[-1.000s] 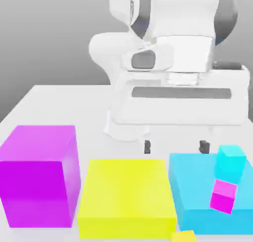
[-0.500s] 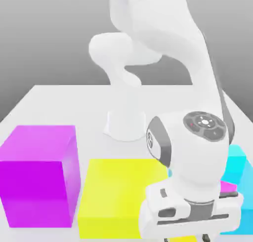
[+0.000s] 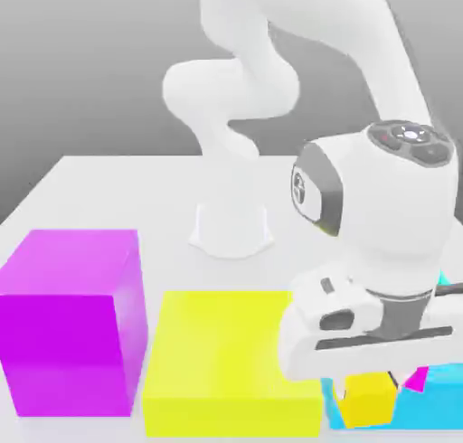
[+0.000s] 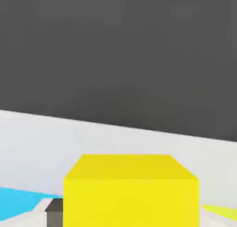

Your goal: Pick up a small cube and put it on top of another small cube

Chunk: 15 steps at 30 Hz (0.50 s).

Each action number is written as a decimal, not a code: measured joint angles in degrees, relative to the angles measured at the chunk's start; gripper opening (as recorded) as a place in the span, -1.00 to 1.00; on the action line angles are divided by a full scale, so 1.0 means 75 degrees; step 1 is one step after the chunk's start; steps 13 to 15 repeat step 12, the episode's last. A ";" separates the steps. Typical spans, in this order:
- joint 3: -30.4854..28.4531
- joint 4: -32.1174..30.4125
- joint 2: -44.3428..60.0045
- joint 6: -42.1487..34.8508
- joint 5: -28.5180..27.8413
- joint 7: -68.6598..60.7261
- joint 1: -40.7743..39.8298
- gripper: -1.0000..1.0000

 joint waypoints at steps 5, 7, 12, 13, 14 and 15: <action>0.0332 -0.0296 -0.1059 -0.0778 0.0196 0.0259 0.0498 -1.00; 0.0298 -0.0438 -0.0738 -0.0334 0.0021 0.0415 0.0486 -1.00; 0.0256 -0.0554 -0.0382 0.0122 -0.0143 0.0539 0.0526 1.00; 0.0256 -0.0554 -0.0382 0.0122 -0.0143 0.0539 0.0526 1.00; 0.0256 -0.0554 -0.0382 0.0122 -0.0143 0.0539 0.0526 1.00; 0.0256 -0.0554 -0.0382 0.0122 -0.0143 0.0539 0.0526 1.00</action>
